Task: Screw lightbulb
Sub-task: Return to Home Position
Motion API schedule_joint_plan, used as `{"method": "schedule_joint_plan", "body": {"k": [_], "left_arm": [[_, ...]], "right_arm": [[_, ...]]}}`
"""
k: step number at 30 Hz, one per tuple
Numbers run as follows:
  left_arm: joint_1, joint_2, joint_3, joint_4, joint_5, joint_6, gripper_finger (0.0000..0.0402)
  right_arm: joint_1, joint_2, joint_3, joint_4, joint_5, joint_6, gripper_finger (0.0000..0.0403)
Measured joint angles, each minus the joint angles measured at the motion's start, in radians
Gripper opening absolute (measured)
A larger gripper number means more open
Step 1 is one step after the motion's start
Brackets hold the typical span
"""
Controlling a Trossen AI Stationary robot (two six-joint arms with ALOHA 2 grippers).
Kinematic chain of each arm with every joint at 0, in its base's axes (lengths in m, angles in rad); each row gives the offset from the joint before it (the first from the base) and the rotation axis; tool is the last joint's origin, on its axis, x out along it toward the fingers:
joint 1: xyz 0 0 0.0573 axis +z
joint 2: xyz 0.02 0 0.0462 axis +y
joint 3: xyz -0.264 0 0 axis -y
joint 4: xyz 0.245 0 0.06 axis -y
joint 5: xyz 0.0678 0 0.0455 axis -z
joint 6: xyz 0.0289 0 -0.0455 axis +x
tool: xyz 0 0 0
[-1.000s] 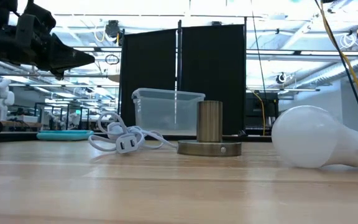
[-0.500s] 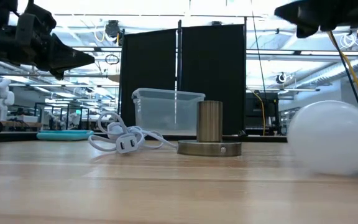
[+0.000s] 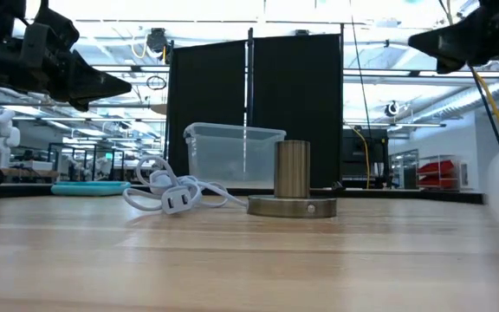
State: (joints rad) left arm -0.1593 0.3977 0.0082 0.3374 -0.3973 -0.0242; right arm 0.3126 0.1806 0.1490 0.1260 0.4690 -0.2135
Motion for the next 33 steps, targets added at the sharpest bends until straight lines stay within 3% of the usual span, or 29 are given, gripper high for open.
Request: {"method": "schedule_joint_plan", "body": {"k": [7,12,22,33], "left_arm": [[0.0,0.0,0.0,-0.007,0.0,0.0,0.0],[0.0,0.0,0.0,-0.008,0.0,0.003,0.0],[0.0,0.0,0.0,-0.01,0.0,0.002,0.0],[0.0,0.0,0.0,-0.008,0.053,0.024,0.0]], "right_arm": [[0.0,-0.171,0.0,-0.197,0.0,0.039,0.0],[0.0,-0.176,0.0,-0.282,0.001,0.082,0.0],[0.0,-0.176,-0.08,-0.237,-0.008,0.111,0.0],[-0.04,-0.178,-0.105,-0.144,-0.167,0.108,0.0]]}}
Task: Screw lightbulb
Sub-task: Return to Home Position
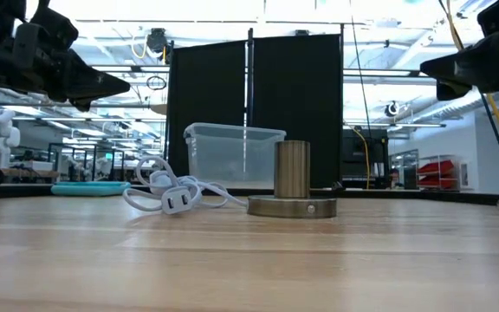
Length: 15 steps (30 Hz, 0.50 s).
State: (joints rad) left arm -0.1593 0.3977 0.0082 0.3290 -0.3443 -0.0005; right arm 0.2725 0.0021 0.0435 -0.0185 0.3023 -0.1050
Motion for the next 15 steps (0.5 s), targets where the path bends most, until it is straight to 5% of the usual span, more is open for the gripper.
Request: {"method": "schedule_joint_plan", "body": {"k": [7,15], "left_arm": [[0.0,0.0,0.0,0.0,0.002,0.01,0.0],[0.0,0.0,0.0,0.0,0.002,0.013,0.0]], "right_arm": [[-0.088,0.0,-0.03,0.097,-0.141,-0.007,0.0],[-0.206,0.003,-0.03,0.067,-0.154,-0.036,0.0]]}}
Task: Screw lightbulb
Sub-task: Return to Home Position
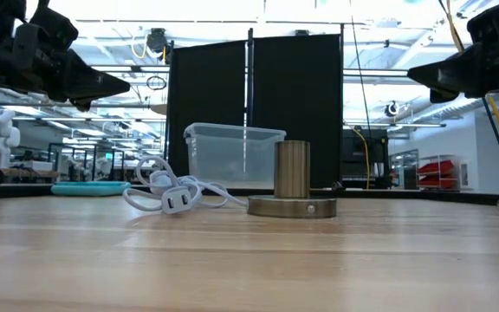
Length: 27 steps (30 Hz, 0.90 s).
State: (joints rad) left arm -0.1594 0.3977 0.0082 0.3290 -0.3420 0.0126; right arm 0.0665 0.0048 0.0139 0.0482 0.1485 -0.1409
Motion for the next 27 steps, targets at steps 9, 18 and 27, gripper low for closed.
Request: {"method": "schedule_joint_plan", "body": {"k": [9,18,27], "left_arm": [[0.0,0.0,0.0,-0.001,-0.057,0.019,0.0],[0.0,0.0,0.0,-0.017,-0.123,0.0,0.0],[0.0,0.0,0.0,-0.075,-0.171,-0.008,0.0]], "right_arm": [[-0.124,0.0,0.0,-0.001,-0.047,-0.052,0.0],[-0.164,0.0,0.001,-0.013,-0.05,-0.083,0.0],[-0.164,0.0,0.001,-0.014,-0.05,-0.075,0.0]]}}
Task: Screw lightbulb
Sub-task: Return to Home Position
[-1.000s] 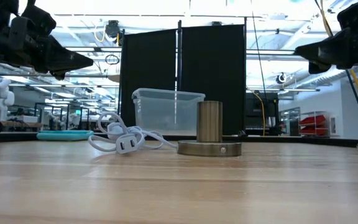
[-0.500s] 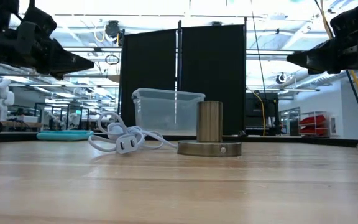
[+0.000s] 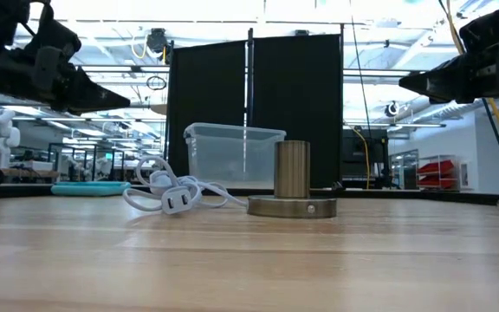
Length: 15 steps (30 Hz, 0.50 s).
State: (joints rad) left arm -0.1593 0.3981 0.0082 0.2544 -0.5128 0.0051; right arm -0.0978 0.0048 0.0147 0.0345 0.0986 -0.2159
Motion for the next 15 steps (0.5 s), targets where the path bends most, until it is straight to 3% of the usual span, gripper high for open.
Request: {"method": "schedule_joint_plan", "body": {"k": [15], "left_arm": [[0.0,-0.054,0.0,0.031,0.214,0.043,0.0]], "right_arm": [[0.0,0.0,0.0,-0.001,0.003,0.123,0.0]]}}
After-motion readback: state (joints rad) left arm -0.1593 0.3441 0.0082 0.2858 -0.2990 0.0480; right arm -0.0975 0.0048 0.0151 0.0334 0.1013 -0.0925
